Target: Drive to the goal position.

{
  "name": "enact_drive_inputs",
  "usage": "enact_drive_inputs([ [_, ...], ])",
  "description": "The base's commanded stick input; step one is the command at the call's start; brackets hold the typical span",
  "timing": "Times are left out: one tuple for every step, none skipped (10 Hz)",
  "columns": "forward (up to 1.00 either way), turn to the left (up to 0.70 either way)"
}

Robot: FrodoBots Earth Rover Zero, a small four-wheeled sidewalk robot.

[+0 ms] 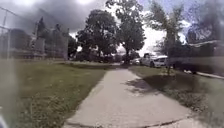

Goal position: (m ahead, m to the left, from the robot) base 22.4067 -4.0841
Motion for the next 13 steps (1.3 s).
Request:
enact_drive_inputs([
  [0.7,0.0],
  [0.7,0.0],
  [0.7,0.0],
  [0.7,0.0],
  [0.7,0.0],
  [0.7,0.0],
  [0.7,0.0],
  [0.7,0.0],
  [0.7,0.0],
  [0.7,0.0],
  [0.7,0.0],
  [0.7,0.0],
  [0.7,0.0],
])
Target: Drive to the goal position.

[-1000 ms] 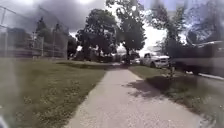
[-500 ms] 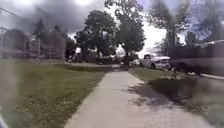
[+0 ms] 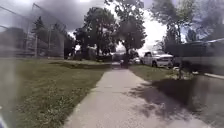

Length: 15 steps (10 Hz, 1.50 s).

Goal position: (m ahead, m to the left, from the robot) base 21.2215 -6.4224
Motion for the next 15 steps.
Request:
enact_drive_inputs([
  [0.7,0.0],
  [0.7,0.0],
  [0.7,0.0],
  [0.7,0.0],
  [0.7,0.0],
  [0.7,0.0],
  [0.7,0.0],
  [0.7,0.0],
  [0.7,0.0],
  [0.7,0.0],
  [0.7,0.0],
  [0.7,0.0],
  [0.7,0.0],
  [0.7,0.0],
  [0.7,0.0],
])
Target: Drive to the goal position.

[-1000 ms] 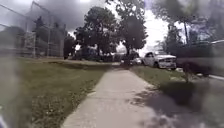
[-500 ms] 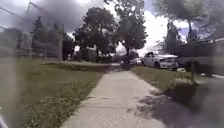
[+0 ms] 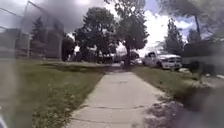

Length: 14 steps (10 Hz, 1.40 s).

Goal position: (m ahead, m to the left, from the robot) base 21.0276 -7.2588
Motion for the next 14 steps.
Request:
enact_drive_inputs([
  [0.7,0.0],
  [0.7,0.0],
  [0.7,0.0],
  [0.7,0.0],
  [0.7,0.0],
  [0.7,0.0],
  [0.7,0.0],
  [0.7,0.0],
  [0.7,0.0],
  [0.7,0.0],
  [0.7,0.0],
  [0.7,0.0],
  [0.7,0.0],
  [0.7,0.0],
])
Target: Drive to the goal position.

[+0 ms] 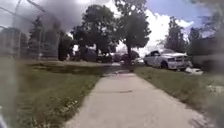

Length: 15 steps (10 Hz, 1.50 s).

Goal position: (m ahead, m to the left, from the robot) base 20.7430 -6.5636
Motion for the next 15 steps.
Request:
enact_drive_inputs([
  [0.7,0.0],
  [0.7,0.0],
  [0.7,0.0],
  [0.7,0.0],
  [0.7,0.0],
  [0.7,0.0],
  [0.7,0.0],
  [0.7,0.0],
  [0.7,0.0],
  [0.7,0.0],
  [0.7,0.0],
  [0.7,0.0],
  [0.7,0.0],
  [0.7,0.0],
  [0.7,0.0],
])
